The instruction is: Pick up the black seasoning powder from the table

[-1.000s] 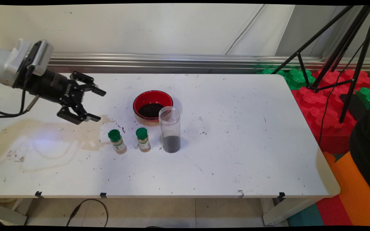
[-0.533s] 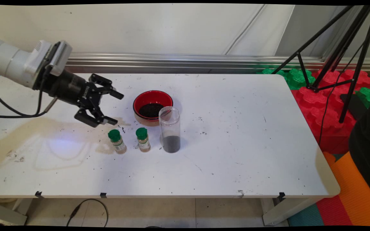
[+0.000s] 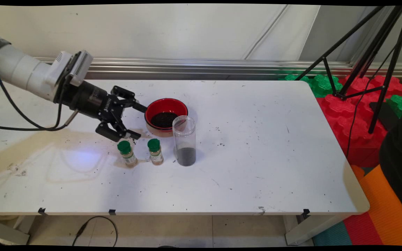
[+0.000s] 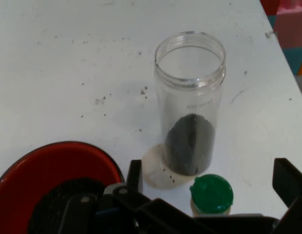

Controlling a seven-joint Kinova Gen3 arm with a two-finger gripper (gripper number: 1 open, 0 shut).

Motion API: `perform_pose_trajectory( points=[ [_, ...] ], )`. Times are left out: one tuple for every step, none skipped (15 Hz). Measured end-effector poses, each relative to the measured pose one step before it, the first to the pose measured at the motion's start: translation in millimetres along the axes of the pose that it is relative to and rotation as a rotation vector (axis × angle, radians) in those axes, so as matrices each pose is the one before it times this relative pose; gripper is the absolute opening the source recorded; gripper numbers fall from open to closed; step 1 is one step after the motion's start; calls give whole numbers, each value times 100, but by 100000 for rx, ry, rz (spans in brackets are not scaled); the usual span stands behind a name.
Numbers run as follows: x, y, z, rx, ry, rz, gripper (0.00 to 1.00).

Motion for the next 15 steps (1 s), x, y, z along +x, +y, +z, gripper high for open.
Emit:
perform_pose_trajectory(
  points=[
    [-224, -54, 361, -457, 937, -238, 100],
    [-156, -24, 237, -275, 640, -99, 100],
    [-228, -30, 347, -421, 926, -143, 100],
    [-261, -44, 424, -445, 1215, -160, 100],
    [-259, -41, 412, -360, 1232, -70, 100],
    [-198, -40, 350, -226, 1147, -10, 100],
    [-133, -14, 221, -113, 761, -3, 100],
    [-162, -32, 341, -145, 1187, 22, 100],
    [-189, -47, 403, -85, 1409, 11, 100],
    [-162, -43, 374, -46, 1347, 67, 100],
    [-132, -45, 345, 26, 1172, 49, 100],
    [-123, -23, 263, 79, 888, -6, 100],
    [-118, -38, 283, 55, 876, -45, 100],
    [-159, -59, 402, 78, 1177, 5, 100],
    [-182, -46, 406, 84, 1124, -56, 100]
  ],
)
